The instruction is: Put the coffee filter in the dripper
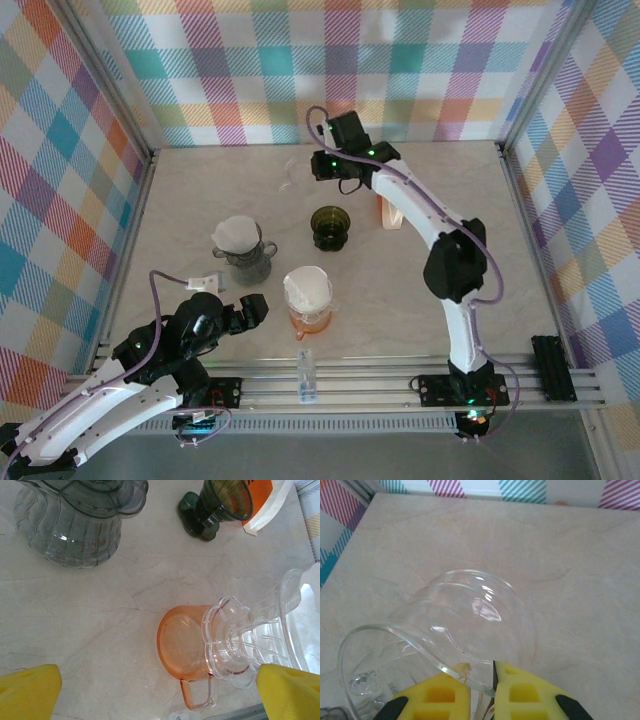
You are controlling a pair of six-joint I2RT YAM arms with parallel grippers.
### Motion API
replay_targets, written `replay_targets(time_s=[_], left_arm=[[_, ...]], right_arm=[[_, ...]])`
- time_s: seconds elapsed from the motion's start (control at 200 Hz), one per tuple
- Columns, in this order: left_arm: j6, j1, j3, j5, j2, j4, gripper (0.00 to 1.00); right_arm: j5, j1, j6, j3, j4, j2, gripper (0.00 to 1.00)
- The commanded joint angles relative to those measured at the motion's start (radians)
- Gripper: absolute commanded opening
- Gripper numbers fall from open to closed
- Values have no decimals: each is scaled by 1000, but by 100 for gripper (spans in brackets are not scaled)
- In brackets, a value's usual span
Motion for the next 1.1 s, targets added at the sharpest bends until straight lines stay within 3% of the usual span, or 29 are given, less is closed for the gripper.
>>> replay_targets(time_s=[0.0, 0.445, 0.635, 0.84, 1.095], left_arm=[[-3, 11, -12, -13, -13, -16, 100], [-23, 11, -46, 6, -30, -11, 100], [-24, 10, -54, 16, -23, -14, 100], [-17, 10, -62, 32, 17, -9, 100], [17, 11, -76, 100, 116, 43, 98]], right_arm=[[36, -8, 14, -123, 25, -143, 8], [181, -41, 134, -743, -114, -738, 8], [160, -40, 203, -987, -187, -904, 9], [122, -42, 226, -1144, -235, -966, 11], [93, -41, 227, -1186, -214, -913, 11]])
